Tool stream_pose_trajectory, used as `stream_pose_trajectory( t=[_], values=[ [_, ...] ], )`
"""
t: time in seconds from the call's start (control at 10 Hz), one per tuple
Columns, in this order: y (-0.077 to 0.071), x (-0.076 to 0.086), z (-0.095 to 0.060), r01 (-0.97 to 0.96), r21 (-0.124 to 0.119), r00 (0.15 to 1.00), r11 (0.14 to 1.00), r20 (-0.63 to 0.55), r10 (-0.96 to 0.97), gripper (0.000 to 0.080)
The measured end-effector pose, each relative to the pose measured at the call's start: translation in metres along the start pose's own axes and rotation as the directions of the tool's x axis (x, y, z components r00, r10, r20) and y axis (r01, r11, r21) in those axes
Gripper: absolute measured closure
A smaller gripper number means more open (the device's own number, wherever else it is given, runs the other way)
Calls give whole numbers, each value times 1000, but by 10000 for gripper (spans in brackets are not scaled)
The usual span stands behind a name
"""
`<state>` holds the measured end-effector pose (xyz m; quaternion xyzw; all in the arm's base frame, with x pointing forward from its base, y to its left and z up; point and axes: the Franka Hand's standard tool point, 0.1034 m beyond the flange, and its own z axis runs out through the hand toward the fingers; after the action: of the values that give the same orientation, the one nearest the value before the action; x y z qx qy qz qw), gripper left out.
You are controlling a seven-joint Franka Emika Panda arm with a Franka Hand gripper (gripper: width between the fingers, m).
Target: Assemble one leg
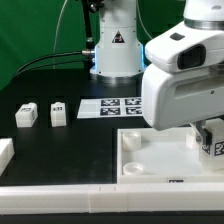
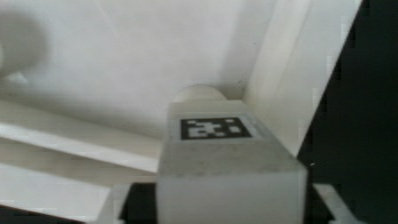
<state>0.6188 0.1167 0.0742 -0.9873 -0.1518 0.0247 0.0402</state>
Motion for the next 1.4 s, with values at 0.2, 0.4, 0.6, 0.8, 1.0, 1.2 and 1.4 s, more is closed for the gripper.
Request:
stream_pose_trajectory(
  t=[0.2,0.4,0.6,0.8,1.0,1.2,1.4],
  values=[
    [0,0,0,-38,0,999,999,0,38,507],
    [0,0,0,-54,1,999,999,0,54,507],
    [4,0,0,-311,19,950,950,1,311,507],
    [4,0,0,-489,23,872,872,1,489,506],
    [3,0,1,-706,28,707,707,-17,707,506],
    [4,0,1,-857,31,514,514,-17,858,506],
    [5,0,2,-932,35,360,360,-9,933,506]
  ],
)
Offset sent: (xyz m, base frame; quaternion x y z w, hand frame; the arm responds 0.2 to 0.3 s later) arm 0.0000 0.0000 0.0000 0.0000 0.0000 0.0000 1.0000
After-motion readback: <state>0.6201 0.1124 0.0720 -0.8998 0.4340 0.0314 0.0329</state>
